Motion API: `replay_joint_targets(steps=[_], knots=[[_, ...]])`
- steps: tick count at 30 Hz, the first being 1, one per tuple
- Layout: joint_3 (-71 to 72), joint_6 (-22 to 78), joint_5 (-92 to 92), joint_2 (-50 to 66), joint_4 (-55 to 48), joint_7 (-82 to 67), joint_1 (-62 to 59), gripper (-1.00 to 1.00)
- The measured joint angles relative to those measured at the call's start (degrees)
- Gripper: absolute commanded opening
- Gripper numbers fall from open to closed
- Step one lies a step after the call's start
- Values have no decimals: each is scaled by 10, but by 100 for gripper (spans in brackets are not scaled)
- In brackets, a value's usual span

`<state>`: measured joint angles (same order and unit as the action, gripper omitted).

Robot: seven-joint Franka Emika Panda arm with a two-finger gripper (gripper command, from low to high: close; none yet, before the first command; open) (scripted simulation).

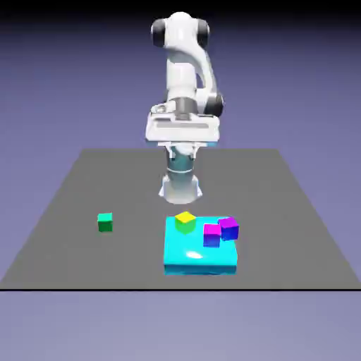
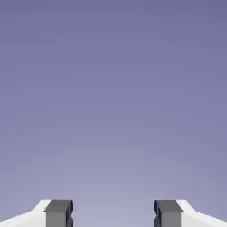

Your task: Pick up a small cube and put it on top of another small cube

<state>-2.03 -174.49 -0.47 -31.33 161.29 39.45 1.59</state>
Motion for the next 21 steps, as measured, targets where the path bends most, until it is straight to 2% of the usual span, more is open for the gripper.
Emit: replay_joint_targets(steps=[21], knots=[[-354,-84,-82,231,51,-523,157,0]])
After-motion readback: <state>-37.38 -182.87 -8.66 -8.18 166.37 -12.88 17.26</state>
